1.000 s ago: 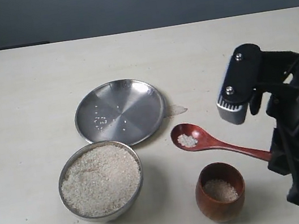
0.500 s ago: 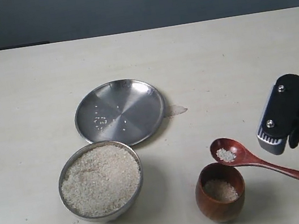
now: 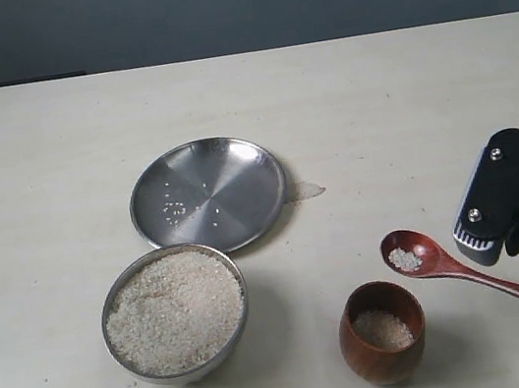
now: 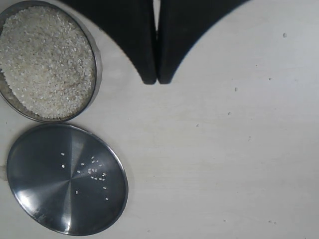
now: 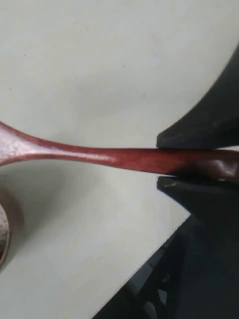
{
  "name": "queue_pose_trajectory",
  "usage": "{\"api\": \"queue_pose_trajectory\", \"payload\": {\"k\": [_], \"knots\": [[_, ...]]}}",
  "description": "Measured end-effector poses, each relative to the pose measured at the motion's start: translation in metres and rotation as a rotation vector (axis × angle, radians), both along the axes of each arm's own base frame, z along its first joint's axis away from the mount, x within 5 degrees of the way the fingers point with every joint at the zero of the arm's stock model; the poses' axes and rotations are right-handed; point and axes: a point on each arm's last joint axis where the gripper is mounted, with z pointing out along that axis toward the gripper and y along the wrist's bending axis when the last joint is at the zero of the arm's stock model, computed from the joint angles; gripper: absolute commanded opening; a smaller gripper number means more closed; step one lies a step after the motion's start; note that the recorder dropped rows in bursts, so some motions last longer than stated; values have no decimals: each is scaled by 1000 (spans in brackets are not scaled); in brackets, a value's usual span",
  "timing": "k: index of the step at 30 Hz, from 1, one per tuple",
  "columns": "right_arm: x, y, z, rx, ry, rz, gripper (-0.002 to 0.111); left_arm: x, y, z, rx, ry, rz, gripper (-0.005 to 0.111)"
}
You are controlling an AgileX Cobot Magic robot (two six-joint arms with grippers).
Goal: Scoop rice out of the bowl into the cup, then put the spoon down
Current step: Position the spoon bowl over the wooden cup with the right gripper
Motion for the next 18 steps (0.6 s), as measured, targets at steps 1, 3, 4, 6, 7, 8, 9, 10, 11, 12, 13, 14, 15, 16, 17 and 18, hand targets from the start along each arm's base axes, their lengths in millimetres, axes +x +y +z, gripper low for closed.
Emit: {"api": "queue_pose_trajectory", "payload": {"k": [1,3,4,6,7,8,9,10,11,12,13,14,15,16,17,18], "knots": [[0,0,0,0,0,0,-1,0,0,0,0,0,0,0],[0,0,0,3,3,-1,-1,0,0,0,0,0,0,0],[0,1,0,6,5,-2,-1,0,0,0,0,0,0,0],[-2,2,0,6,5,10,-1,0,0,0,0,0,0,0],[-2,3,0,5,7,15,-1,0,0,0,0,0,0,0],[-4,3,0,2,13,22,-1,0,0,0,0,0,0,0],[-5,4,0,-3,19,31,-1,0,0,0,0,0,0,0],[-6,4,0,-10,23,37,-1,0,0,0,0,0,0,0],[-7,5,0,-14,24,45,-1,0,0,0,0,0,0,0],[-8,5,0,-19,24,55,-1,0,0,0,0,0,0,0],[-9,6,0,-21,22,64,-1,0,0,0,0,0,0,0],[-9,7,0,-23,21,73,-1,0,0,0,0,0,0,0],[-10,7,0,-26,20,81,-1,0,0,0,0,0,0,0],[-11,8,0,-26,20,89,-1,0,0,0,0,0,0,0],[-11,9,0,-29,17,96,-1,0,0,0,0,0,0,0],[-12,9,0,-33,15,105,-1,0,0,0,0,0,0,0]]}}
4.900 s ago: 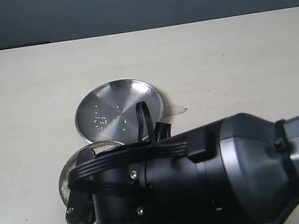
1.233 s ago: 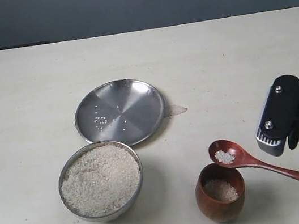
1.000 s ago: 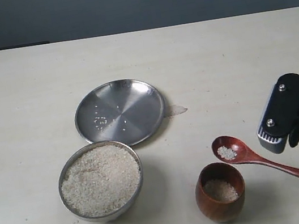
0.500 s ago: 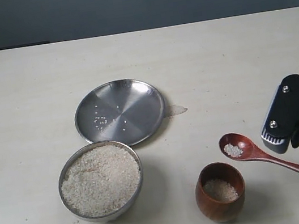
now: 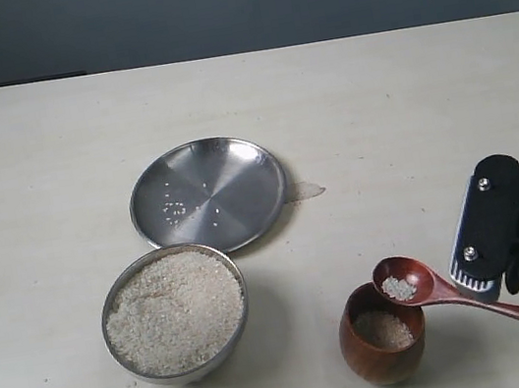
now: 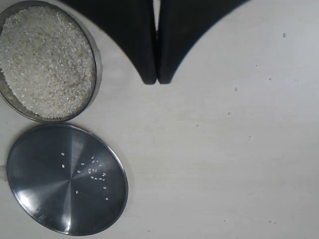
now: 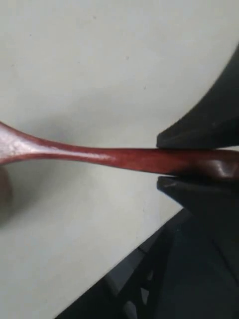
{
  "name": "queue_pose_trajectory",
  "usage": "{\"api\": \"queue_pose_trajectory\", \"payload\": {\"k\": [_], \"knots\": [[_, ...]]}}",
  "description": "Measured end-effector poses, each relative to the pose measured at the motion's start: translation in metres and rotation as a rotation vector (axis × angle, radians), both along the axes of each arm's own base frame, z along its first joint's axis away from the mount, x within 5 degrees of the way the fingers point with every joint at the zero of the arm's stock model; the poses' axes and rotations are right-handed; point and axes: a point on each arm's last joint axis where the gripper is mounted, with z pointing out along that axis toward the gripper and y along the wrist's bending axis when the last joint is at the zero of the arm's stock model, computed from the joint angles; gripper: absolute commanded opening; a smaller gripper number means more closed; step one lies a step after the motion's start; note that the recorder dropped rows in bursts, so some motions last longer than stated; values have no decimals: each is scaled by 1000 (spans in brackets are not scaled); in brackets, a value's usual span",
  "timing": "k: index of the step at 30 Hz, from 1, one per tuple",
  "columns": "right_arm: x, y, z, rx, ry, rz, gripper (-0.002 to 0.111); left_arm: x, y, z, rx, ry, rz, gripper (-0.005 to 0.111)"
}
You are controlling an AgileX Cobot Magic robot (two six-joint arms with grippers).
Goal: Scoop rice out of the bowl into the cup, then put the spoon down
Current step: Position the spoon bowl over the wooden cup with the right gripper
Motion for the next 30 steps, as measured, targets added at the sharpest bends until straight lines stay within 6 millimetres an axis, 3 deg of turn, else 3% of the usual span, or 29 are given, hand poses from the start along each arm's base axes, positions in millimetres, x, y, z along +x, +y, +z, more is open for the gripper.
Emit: {"api": "queue_pose_trajectory", "payload": {"k": [30], "knots": [[4,-3,1,-61,-59,65,-1,0,0,0,0,0,0,0]]}}
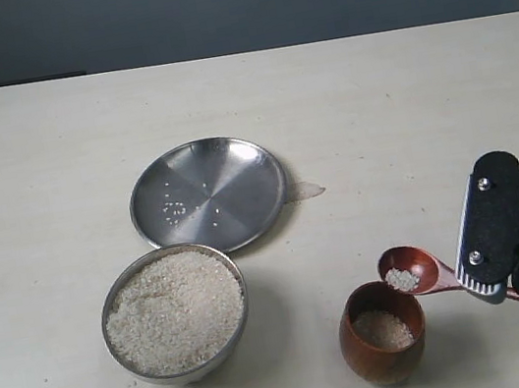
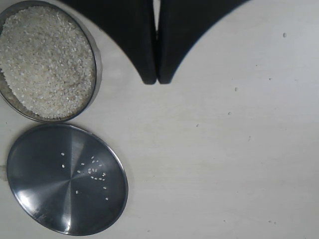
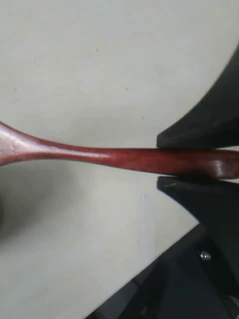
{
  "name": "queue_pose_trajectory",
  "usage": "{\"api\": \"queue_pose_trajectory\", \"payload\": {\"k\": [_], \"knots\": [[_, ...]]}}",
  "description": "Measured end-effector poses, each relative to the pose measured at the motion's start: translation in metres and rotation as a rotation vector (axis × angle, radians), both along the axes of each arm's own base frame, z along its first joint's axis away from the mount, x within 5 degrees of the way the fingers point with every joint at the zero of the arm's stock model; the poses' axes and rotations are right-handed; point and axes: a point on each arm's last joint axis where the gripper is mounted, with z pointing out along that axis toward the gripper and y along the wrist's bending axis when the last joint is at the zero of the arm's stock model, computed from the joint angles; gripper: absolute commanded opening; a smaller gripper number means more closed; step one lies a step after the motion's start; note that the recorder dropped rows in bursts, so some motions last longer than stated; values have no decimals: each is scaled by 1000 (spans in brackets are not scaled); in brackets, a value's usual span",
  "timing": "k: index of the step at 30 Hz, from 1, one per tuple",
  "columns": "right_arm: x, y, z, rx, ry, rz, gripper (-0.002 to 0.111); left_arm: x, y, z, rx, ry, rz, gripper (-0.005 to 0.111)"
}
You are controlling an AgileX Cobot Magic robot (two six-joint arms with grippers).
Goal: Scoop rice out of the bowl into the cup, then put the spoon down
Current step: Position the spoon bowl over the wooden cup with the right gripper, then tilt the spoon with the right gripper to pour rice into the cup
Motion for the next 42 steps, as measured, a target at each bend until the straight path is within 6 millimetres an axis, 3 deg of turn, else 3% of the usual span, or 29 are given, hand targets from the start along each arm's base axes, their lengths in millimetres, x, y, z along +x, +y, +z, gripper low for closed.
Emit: {"api": "queue_pose_trajectory", "payload": {"k": [17,42], "knots": [[3,-1,-1,-55,-8,142,-1,0,0,0,0,0,0,0],[6,-3,-1,-107,-26,216,-1,0,0,0,0,0,0,0]]}}
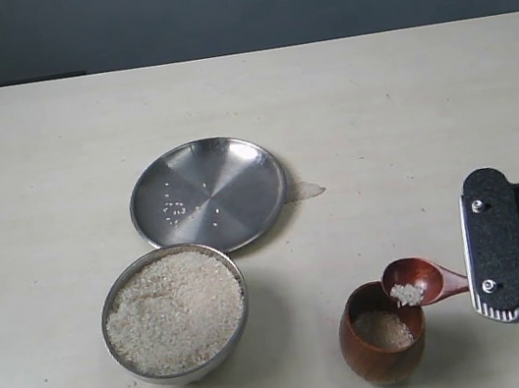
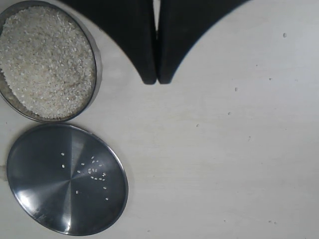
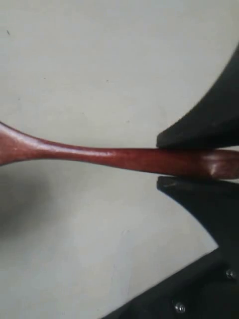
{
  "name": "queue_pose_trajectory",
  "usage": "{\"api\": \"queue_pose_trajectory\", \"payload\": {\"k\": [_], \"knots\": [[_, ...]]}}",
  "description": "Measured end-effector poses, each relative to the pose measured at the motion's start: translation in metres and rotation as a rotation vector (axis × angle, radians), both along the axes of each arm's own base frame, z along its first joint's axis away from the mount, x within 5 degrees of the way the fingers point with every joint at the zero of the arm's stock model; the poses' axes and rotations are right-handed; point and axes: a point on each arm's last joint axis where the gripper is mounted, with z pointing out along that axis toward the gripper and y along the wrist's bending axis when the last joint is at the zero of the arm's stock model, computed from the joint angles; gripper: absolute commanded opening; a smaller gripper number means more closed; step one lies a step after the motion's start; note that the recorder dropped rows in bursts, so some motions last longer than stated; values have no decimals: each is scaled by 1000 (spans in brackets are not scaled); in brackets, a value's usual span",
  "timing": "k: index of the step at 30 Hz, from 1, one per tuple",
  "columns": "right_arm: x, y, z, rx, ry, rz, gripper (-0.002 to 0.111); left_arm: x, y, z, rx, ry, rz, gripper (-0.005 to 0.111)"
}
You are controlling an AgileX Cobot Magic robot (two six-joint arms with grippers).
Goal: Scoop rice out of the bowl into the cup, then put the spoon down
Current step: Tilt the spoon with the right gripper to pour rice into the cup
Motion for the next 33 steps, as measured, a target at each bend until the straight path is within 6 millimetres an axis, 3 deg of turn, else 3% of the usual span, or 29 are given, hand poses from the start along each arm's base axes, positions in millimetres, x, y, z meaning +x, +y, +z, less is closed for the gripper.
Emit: {"api": "queue_pose_trajectory", "payload": {"k": [14,33], "knots": [[4,-2,1,-51,-27,99,-1,0,0,0,0,0,0,0],[12,5,3,16,-121,149,-1,0,0,0,0,0,0,0]]}}
